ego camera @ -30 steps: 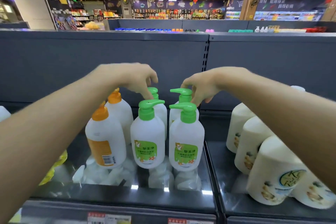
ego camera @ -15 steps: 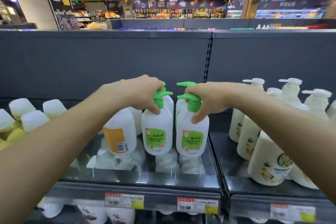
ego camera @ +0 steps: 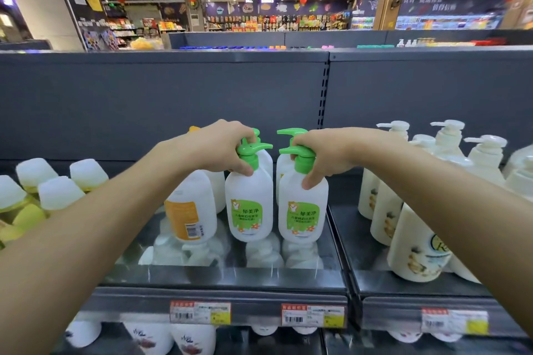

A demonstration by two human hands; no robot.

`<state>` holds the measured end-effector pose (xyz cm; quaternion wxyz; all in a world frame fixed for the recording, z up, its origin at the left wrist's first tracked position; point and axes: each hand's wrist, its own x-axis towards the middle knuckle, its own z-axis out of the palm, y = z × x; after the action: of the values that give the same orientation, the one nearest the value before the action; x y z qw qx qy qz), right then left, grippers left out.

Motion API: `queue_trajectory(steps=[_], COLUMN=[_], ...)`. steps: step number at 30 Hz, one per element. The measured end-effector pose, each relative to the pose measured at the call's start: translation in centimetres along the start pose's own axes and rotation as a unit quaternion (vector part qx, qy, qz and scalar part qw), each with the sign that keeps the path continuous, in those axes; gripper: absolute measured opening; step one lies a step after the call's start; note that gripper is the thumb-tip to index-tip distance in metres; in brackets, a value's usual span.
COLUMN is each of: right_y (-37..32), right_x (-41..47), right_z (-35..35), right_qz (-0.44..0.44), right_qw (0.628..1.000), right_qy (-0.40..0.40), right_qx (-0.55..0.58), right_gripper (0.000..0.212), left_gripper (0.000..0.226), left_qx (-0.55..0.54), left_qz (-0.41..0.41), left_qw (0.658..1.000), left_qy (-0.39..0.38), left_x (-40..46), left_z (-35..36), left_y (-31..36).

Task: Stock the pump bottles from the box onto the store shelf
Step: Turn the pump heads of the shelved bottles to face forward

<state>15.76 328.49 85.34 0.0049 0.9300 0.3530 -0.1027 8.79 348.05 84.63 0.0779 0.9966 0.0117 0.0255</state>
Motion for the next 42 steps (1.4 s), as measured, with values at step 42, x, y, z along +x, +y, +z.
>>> queue_trajectory(steps=[42], right_y=[-7.7], right_x=[3.1], right_z=[-1.4], right_qz=[-0.126], right_qw=[0.981], right_qy=[0.144], right_qx=[-0.013], right_gripper=[0.027], left_gripper=[0.04], left_qx=[0.158], left_qz=[-0.104], left_qw=[0.982], left_qy=[-0.008], left_x=[-4.8], left_z=[-3.1], left_y=[-6.3])
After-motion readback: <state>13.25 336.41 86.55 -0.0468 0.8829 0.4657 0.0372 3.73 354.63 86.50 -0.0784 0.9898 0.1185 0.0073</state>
